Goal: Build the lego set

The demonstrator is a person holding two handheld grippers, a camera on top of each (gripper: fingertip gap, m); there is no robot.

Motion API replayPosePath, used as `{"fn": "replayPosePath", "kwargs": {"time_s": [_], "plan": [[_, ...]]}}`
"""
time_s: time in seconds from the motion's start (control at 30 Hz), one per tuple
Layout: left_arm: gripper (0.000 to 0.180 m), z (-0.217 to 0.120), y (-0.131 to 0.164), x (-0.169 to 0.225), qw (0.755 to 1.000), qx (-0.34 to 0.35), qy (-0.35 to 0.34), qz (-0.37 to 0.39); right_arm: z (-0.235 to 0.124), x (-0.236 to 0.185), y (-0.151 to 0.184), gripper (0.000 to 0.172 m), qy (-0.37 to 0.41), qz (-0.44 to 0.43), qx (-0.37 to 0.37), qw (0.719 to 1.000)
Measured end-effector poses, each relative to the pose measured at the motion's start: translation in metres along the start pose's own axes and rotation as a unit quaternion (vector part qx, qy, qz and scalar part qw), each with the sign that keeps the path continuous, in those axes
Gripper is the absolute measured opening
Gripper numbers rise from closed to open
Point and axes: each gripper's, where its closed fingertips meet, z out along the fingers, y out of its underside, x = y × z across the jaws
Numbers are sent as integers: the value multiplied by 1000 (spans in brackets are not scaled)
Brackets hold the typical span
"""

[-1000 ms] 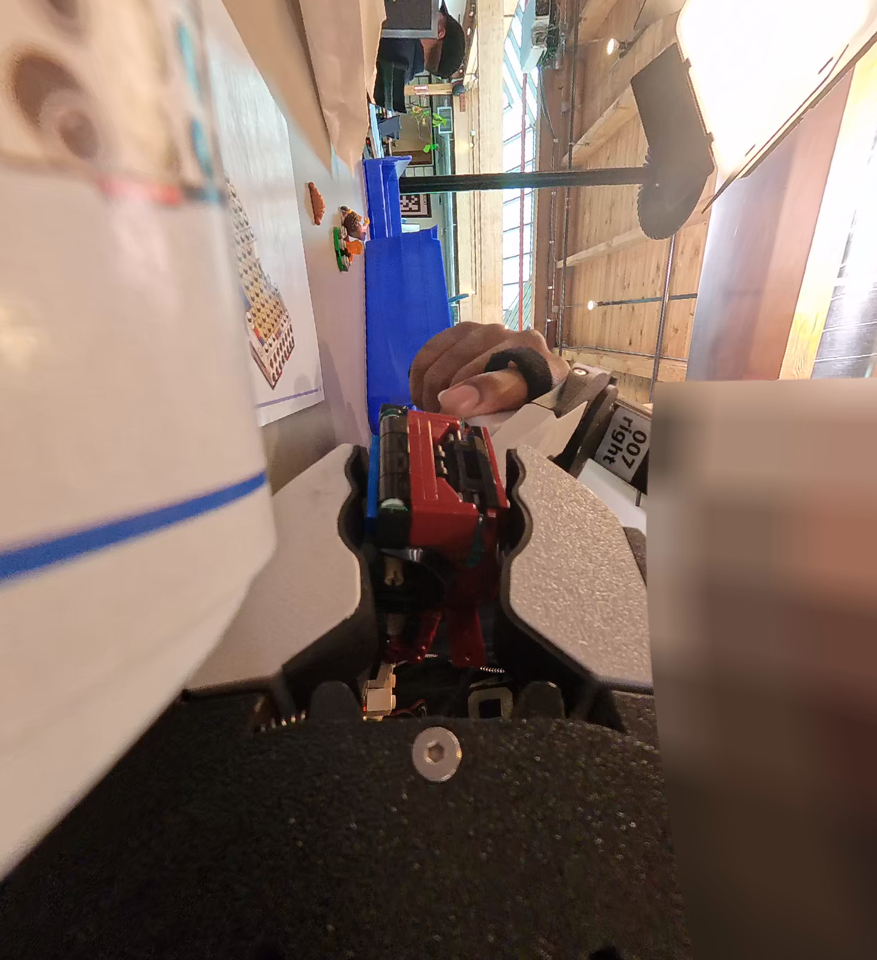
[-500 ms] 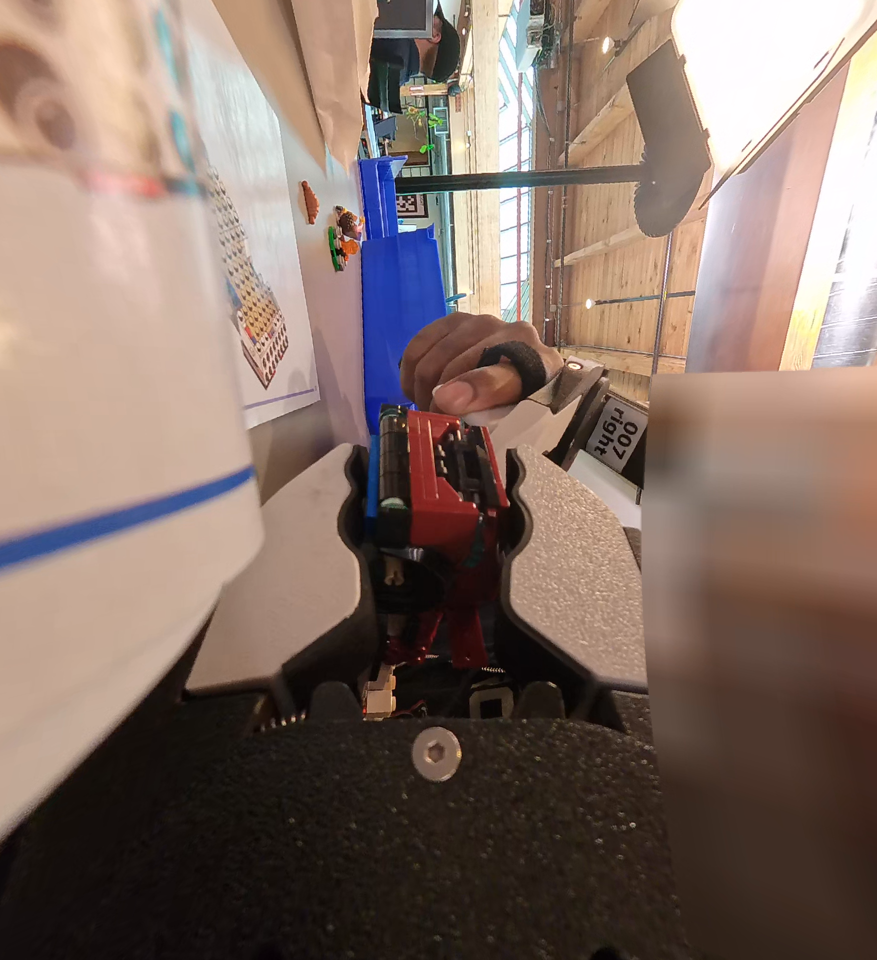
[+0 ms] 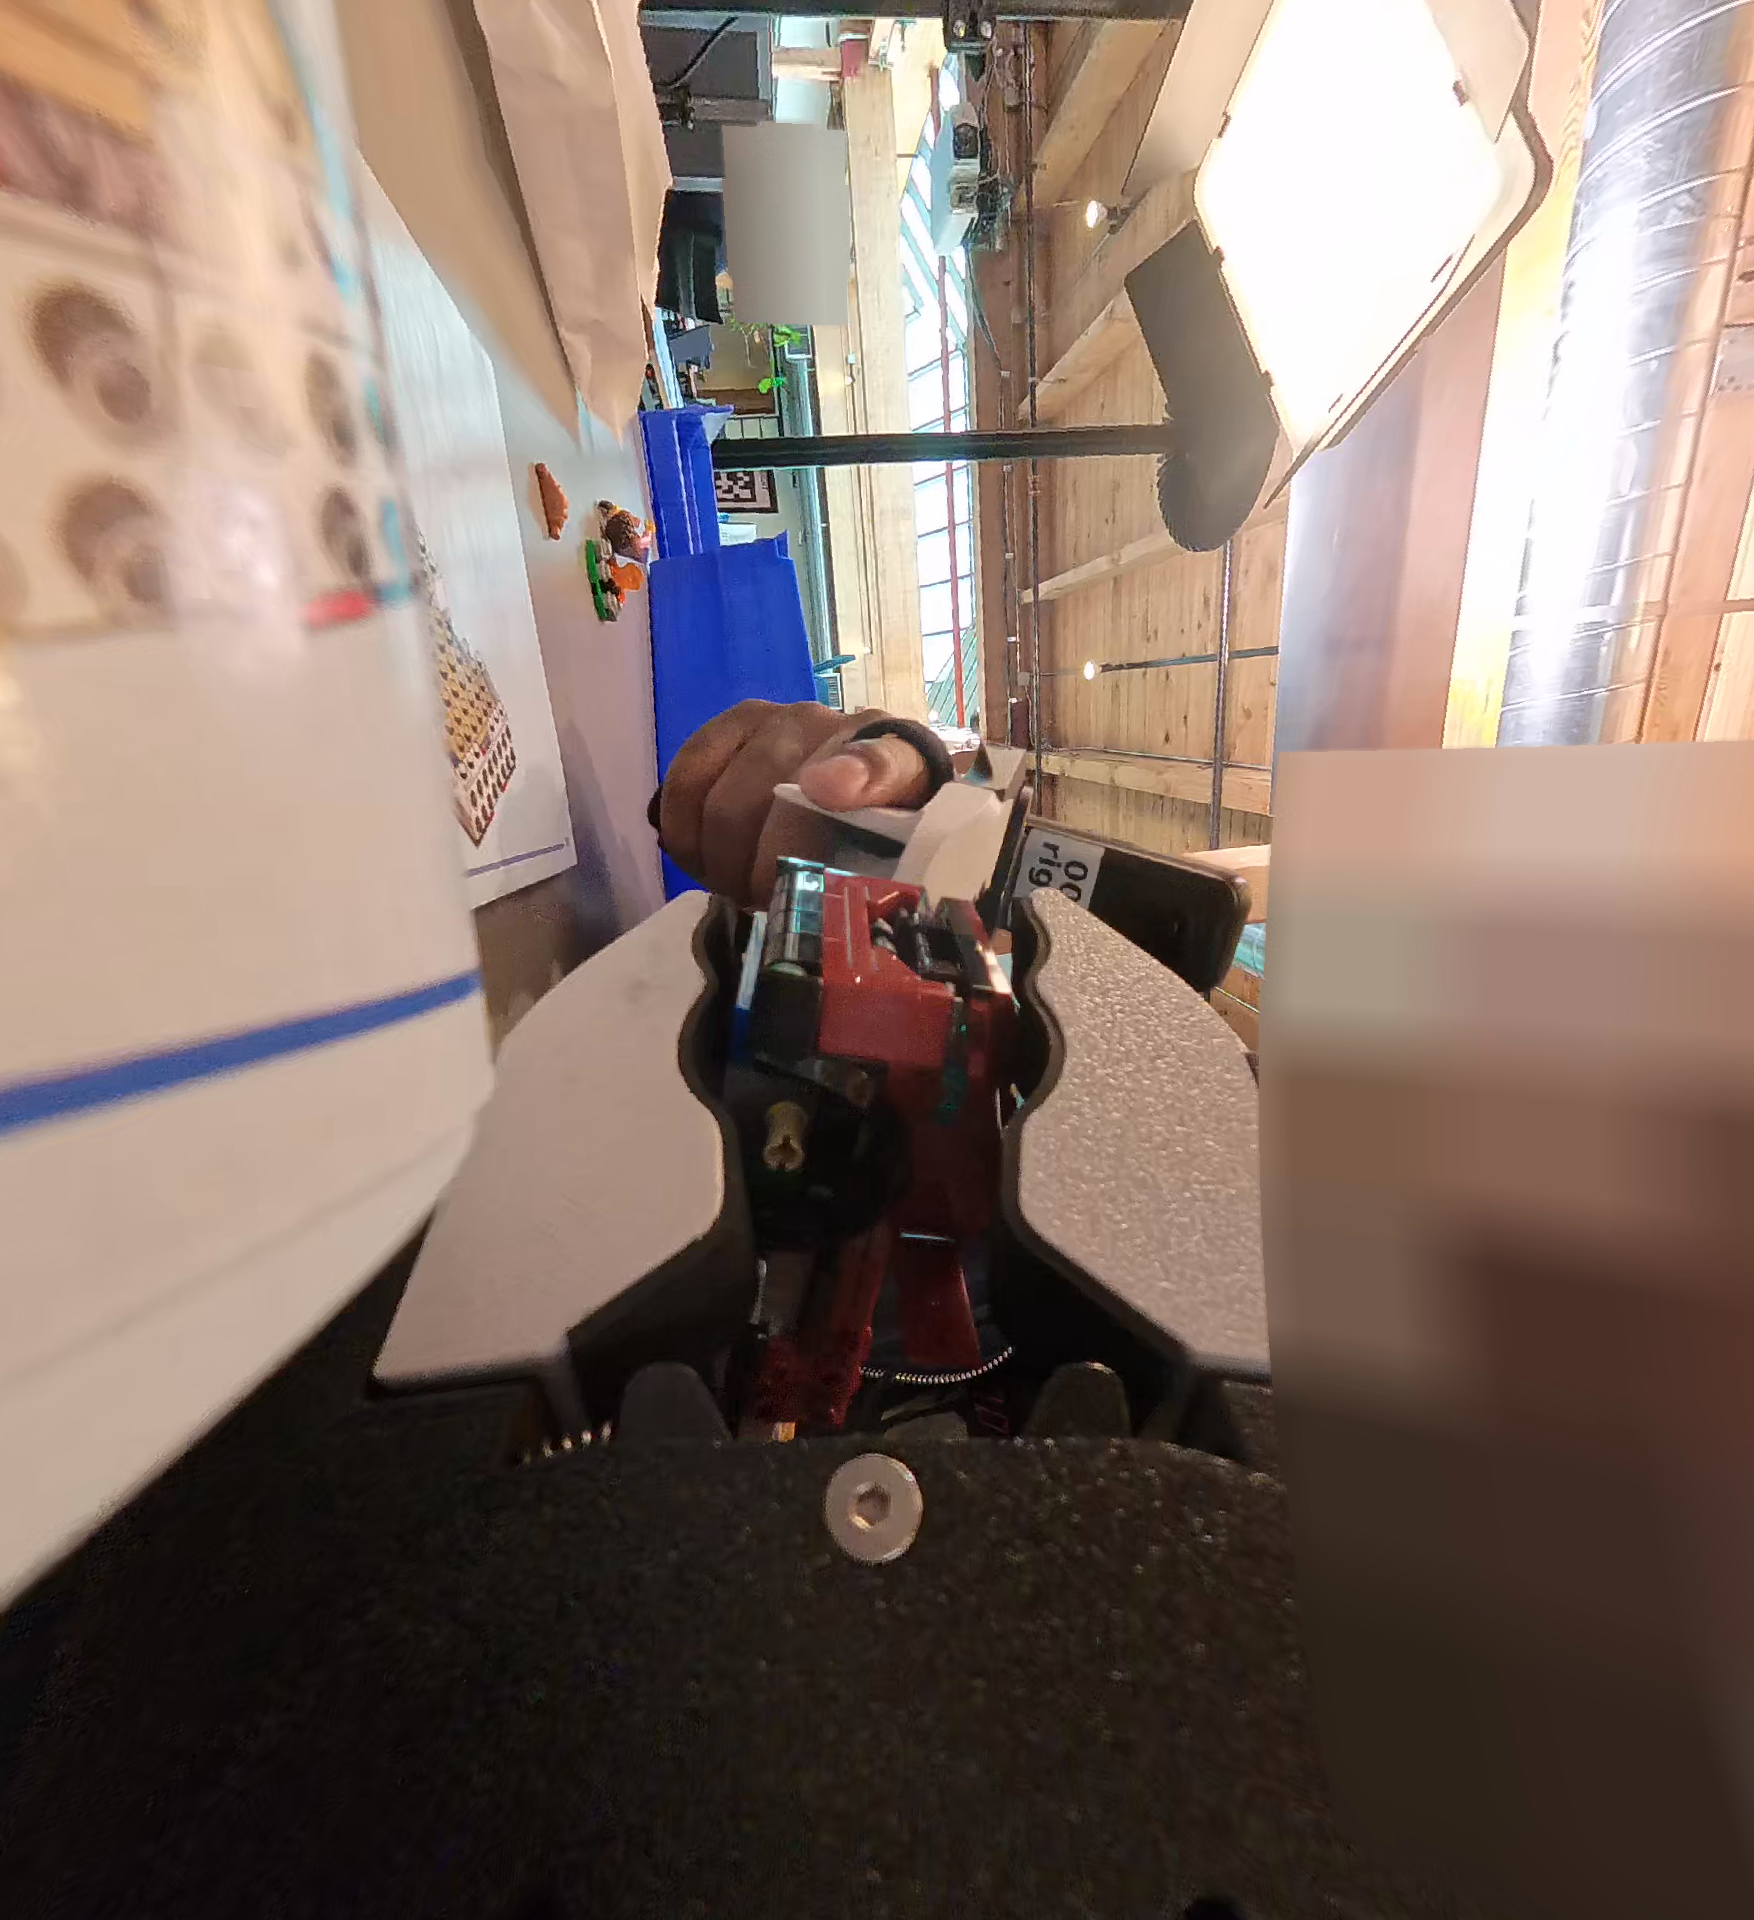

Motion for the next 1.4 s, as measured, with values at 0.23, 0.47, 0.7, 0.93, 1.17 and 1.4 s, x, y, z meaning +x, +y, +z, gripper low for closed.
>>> {"fn": "replayPosePath", "kwargs": {"time_s": [0.23, 0.47, 0.7, 0.93, 1.17, 1.4], "plan": [[47, 4, 6, -5, 1000, -10, -5, -9, 5, -20, 2, 18, -49, 10, 15, 999], [52, 6, 12, -7, 1000, -26, -12, -9, 8, -24, 3, 8, -56, -7, 14, 998], [52, 7, 15, -7, 999, -35, -17, -8, 6, -28, 2, 3, -72, -17, 18, 997], [52, 9, 22, -11, 998, -58, -27, -6, 3, -35, 6, 4, -111, -8, 11, 994], [52, 9, 26, -13, 997, -72, -34, -3, 1, -36, 8, 3, -127, -10, 9, 992], [52, 9, 24, -13, 997, -63, -33, -3, 5, -32, 7, 13, -90, -26, 15, 996]]}}
